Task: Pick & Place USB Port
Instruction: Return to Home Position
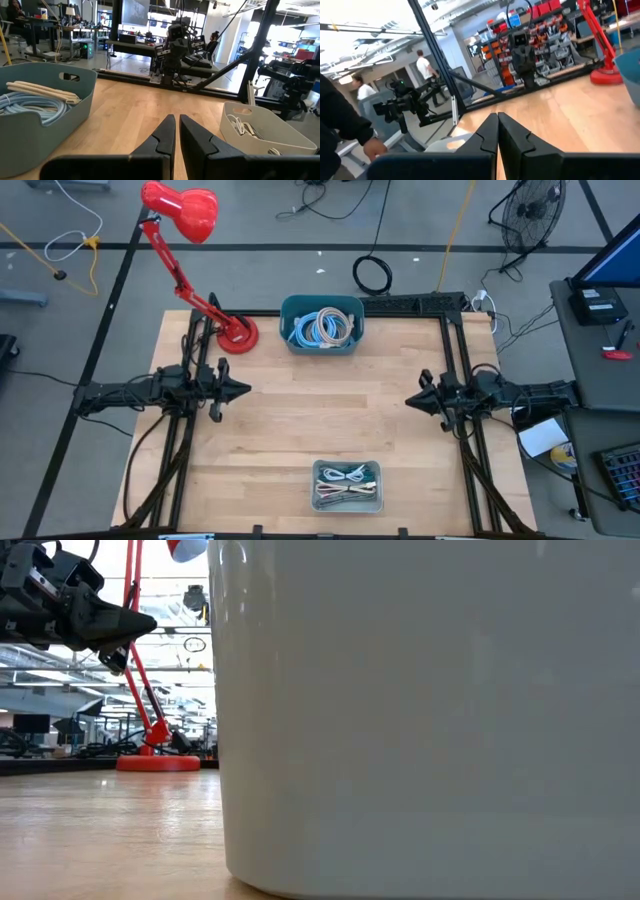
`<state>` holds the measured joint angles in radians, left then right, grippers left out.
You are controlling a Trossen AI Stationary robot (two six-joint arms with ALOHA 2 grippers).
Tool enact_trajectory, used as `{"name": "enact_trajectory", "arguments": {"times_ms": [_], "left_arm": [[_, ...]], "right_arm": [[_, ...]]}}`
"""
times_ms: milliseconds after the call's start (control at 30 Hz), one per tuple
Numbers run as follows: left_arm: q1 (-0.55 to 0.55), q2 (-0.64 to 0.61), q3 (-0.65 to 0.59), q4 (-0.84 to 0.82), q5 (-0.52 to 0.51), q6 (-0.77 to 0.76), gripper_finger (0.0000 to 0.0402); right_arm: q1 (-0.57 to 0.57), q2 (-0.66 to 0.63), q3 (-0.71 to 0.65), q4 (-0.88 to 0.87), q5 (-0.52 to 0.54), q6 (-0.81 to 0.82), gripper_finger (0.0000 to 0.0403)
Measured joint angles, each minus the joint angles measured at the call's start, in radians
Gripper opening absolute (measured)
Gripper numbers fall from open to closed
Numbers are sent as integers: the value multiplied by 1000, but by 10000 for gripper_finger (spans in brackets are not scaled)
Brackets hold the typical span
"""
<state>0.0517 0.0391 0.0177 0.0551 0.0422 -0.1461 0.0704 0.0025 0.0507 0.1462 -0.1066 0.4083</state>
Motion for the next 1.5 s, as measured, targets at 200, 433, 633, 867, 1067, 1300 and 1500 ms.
{"name": "enact_trajectory", "arguments": {"times_ms": [200,433,633,867,1067,1300,1500], "left_arm": [[0,0,0,0,0,-1,26],[0,0,0,0,0,0,26],[0,0,0,0,0,0,26],[0,0,0,0,0,0,26],[0,0,-1,0,0,1,26],[0,0,-1,0,0,1,26],[0,0,-1,0,0,1,26]], "right_arm": [[0,1,-32,-70,3,25,0],[0,0,-34,-101,21,16,0],[-1,0,-35,-111,37,-34,0],[-4,6,-36,-126,95,-133,0],[-31,52,-36,-129,98,-167,0],[-39,134,-36,-131,98,-163,0],[-49,185,-36,-130,105,-187,0]]}}
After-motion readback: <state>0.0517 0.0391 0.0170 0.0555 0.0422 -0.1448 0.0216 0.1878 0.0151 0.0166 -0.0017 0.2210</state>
